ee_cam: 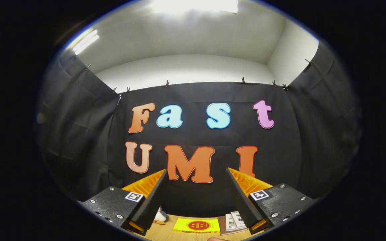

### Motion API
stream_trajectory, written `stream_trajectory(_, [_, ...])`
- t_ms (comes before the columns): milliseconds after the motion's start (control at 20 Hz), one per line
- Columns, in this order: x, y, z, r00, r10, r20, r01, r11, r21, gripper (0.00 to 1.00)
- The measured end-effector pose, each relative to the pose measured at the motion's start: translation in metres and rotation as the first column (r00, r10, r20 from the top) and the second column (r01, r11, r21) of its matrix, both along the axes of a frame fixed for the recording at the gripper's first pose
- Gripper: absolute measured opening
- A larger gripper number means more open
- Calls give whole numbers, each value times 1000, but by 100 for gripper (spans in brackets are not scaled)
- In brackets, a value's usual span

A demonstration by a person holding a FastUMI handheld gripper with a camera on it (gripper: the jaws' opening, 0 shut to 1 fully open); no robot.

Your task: Open the storage box then place both shoes into the box .Put the left shoe in first, then the right shoe, with the right side of both shoes facing outward in a uniform manner.

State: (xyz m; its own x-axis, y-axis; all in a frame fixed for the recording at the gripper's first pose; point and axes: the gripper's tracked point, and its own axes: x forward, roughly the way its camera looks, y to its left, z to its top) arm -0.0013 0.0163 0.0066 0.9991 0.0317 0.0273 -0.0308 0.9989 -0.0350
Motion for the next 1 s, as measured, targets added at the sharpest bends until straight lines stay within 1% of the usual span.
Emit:
stream_trajectory(150, [0, 9, 0, 1000, 21, 16, -20, 999, -27, 99])
stream_trajectory(350, [-6, 35, -14, 995, 94, -9, -95, 995, -14, 99])
stream_trajectory(400, [-7, 42, -19, 994, 112, -17, -112, 994, -2, 99])
stream_trajectory(500, [-12, 60, -35, 985, 162, -55, -159, 985, 62, 99])
stream_trajectory(600, [-16, 79, -59, 968, 220, -120, -206, 971, 120, 100])
stream_trajectory(700, [-17, 91, -81, 953, 250, -172, -228, 964, 137, 100])
stream_trajectory(850, [-27, 121, -117, 911, 327, -251, -295, 942, 158, 100])
stream_trajectory(900, [-33, 134, -131, 888, 362, -284, -320, 929, 185, 100])
stream_trajectory(1000, [-51, 162, -162, 820, 447, -357, -367, 890, 270, 100])
